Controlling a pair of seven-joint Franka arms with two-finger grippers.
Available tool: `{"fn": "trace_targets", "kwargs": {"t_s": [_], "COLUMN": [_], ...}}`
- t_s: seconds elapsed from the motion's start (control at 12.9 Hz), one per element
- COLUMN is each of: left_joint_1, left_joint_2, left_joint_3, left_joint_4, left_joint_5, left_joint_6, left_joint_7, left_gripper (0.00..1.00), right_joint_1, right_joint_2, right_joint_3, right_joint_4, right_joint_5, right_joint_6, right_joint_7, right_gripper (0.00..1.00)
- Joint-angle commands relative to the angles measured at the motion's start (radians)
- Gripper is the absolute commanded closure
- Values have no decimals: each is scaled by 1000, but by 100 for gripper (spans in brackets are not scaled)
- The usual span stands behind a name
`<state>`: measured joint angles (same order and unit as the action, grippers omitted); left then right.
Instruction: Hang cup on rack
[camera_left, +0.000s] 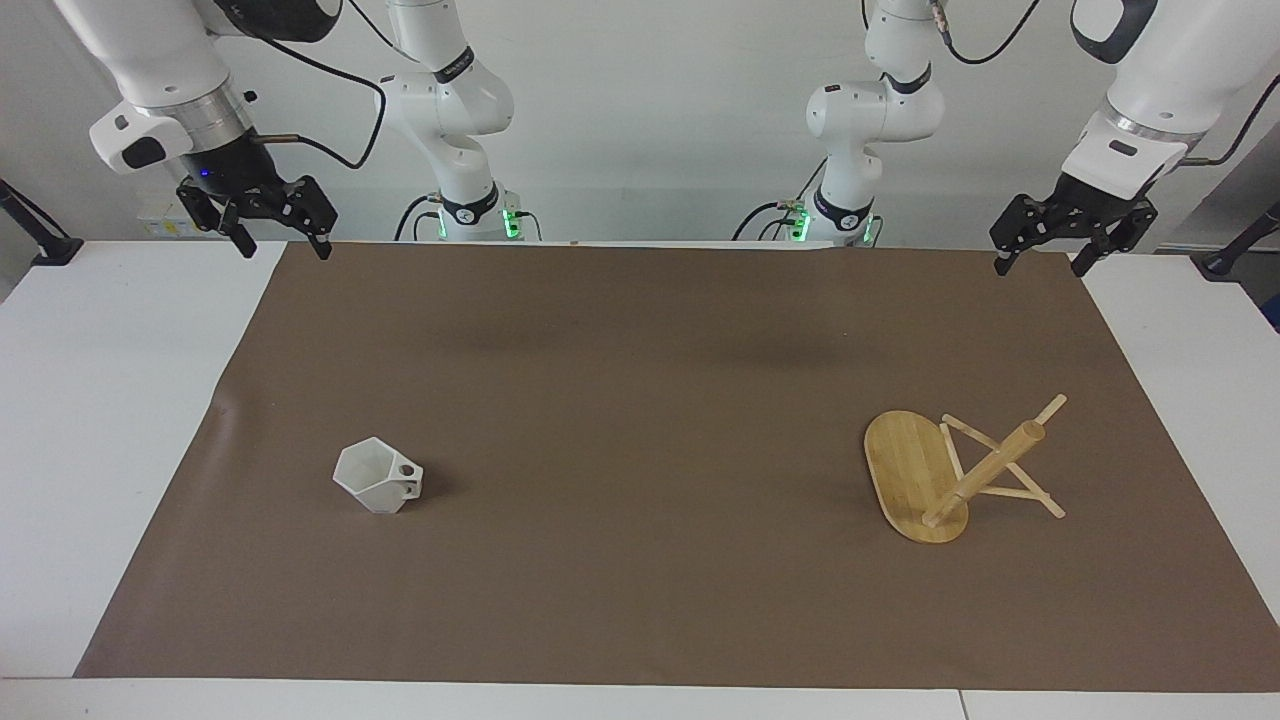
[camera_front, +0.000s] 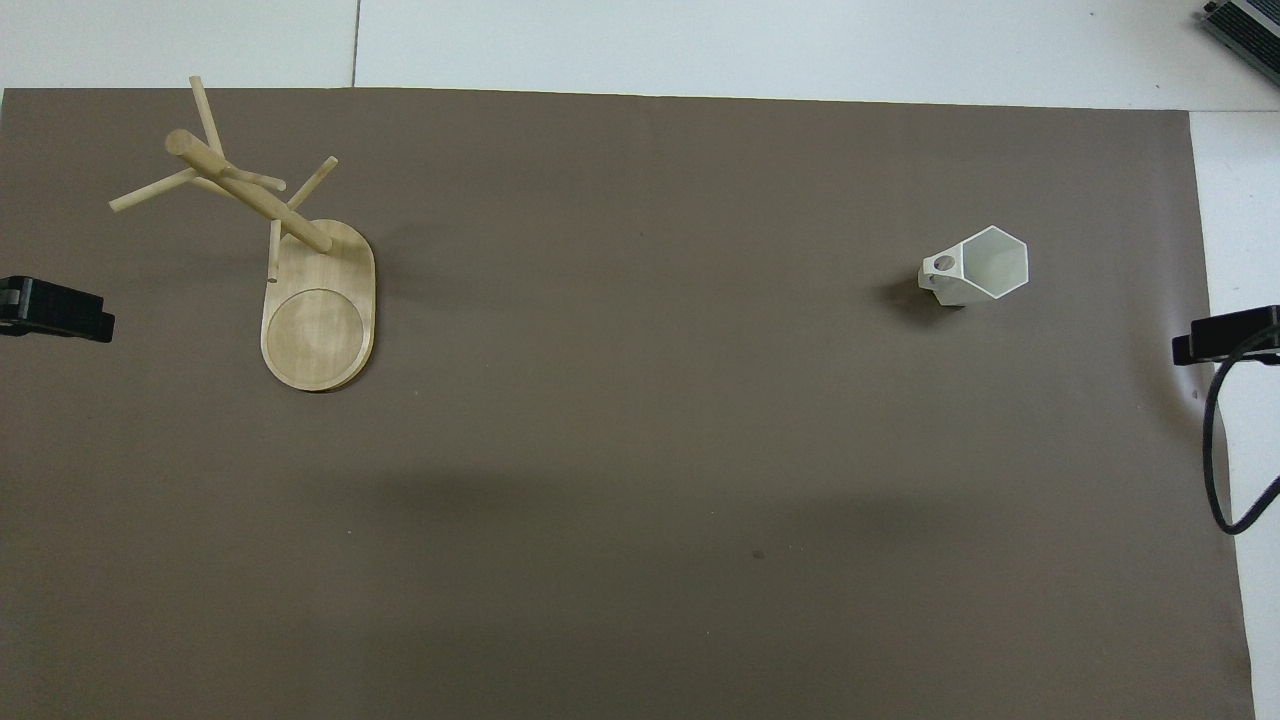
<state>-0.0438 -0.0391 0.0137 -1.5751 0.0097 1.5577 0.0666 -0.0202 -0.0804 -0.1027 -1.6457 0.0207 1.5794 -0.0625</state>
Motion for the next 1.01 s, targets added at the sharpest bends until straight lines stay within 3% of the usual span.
{"fn": "trace_targets", "kwargs": {"t_s": [0.0,0.31,0.47,0.7,0.93], "left_joint_1": [5,7,7,7,9], "left_joint_2": [-21,-24,-24,-25,-25], "left_joint_3": [-1,-1,0,0,2], "left_joint_4": [-23,-25,-25,-31,-33], "left_joint_5": [-7,-7,-7,-7,-7], "left_joint_6": [1,1,1,1,1], "left_joint_7": [13,15,16,16,12], "left_gripper": [0,0,0,0,0], "right_joint_1": [-6,-9,-9,-9,-9], "right_joint_2": [-18,-35,-15,14,88], "right_joint_3": [0,-31,-31,-32,-32], "right_joint_4": [-46,-144,-151,-206,-210], "right_joint_5": [-2,-1,-1,-1,-1], "right_joint_6": [45,233,264,404,493], "right_joint_7": [-31,-45,-45,-100,-134], "right_gripper": [0,0,0,0,0]}}
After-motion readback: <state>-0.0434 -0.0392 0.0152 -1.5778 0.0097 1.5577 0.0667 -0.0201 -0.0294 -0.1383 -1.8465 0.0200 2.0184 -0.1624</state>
